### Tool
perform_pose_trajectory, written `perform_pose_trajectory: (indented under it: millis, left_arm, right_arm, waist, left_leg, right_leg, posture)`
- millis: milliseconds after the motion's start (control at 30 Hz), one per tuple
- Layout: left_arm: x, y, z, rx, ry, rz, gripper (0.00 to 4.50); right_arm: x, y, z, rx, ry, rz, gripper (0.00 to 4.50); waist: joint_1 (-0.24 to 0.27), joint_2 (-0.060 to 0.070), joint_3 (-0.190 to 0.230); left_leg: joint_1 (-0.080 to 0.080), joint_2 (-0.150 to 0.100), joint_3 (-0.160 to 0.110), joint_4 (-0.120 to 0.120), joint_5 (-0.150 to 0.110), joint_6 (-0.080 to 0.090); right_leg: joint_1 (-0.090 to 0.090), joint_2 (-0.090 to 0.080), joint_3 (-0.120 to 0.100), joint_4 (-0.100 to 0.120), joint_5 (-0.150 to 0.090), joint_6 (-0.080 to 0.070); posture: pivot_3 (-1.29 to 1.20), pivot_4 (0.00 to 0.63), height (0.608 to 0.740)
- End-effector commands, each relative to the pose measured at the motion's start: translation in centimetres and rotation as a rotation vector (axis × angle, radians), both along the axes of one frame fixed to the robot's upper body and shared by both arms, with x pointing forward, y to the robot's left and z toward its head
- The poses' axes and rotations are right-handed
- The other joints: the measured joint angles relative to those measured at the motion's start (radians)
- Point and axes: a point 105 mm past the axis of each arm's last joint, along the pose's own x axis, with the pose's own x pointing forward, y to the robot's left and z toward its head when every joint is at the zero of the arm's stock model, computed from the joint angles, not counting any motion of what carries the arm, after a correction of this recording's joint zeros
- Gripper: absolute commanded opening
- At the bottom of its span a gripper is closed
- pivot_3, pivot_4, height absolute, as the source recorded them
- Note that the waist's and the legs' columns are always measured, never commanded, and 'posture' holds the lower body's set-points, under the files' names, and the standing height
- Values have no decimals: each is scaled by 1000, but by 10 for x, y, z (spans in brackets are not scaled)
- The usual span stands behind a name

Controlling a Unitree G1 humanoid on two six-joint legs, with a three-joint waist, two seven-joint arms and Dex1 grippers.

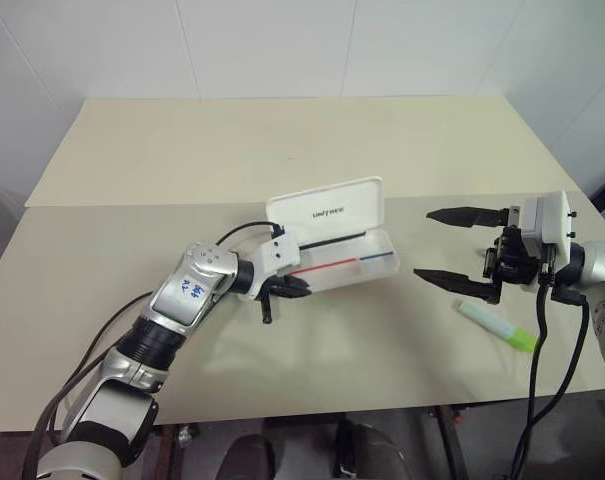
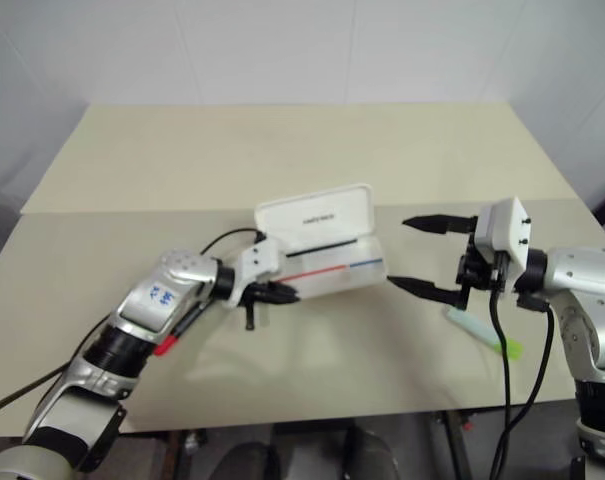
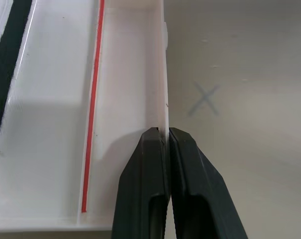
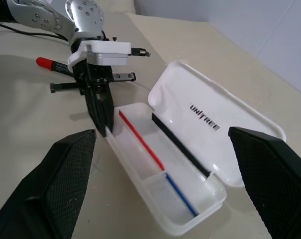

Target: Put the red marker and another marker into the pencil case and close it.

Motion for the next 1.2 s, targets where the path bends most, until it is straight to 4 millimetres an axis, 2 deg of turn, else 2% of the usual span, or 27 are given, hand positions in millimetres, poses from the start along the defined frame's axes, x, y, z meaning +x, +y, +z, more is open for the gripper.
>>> perform_pose_trajectory:
  millis: [33, 267, 533, 633, 967, 1000, 1200]
  left_arm:
    - [-25, -4, -4, 50, 62, -104, 13]
    - [-35, 3, -10, 122, 75, -74, 13]
    - [-45, -2, -20, 118, 131, -23, 13]
    - [-45, -4, -19, 100, 141, -5, 860]
    - [-45, -7, -13, 40, 145, 4, 4330]
    - [-46, -8, -12, 33, 146, 4, 4459]
    - [-50, -7, -5, -21, 139, 4, 4459]
  right_arm:
    - [-4, -2, 8, 0, -22, 10, 4500]
    - [-7, -9, 1, -12, 16, 4, 4500]
    - [-14, -10, -5, -14, 49, 6, 4500]
    - [-14, -8, -6, -11, 55, 10, 4500]
    - [-9, -1, -7, -4, 62, 40, 4500]
    - [-9, -1, -7, -3, 63, 43, 4500]
    - [-4, 3, -9, 4, 62, 62, 4500]
  waist:
    - [0, 0, 0]
    - [0, 0, 0]
    - [0, 0, 0]
    - [1, 0, 0]
    - [2, 0, 0]
    - [2, 0, 0]
    - [0, 0, 0]
  left_leg:
    - [0, 0, 0, 0, 0, 0]
    - [0, 0, 0, 0, 0, 0]
    - [1, 0, 0, 0, 0, 0]
    - [1, 0, 0, 0, 0, 0]
    - [1, 0, -3, 7, 0, 0]
    - [1, 0, -4, 7, 0, 0]
    - [1, 0, -4, 8, 0, 1]
  right_leg:
    - [0, 0, 0, 0, 0, 0]
    - [0, 0, 0, 0, 0, 0]
    - [0, 0, 1, 0, 0, 0]
    - [0, 0, 1, 0, 0, 0]
    - [5, -1, 1, 2, 0, 0]
    - [5, -1, 1, 2, 0, 0]
    - [5, -1, 1, 3, 0, 0]
  posture:
    - [0, 150, 740]
    - [0, 150, 740]
    - [0, 150, 740]
    - [0, 150, 740]
    - [0, 150, 740]
    - [0, 150, 740]
    - [0, 150, 740]
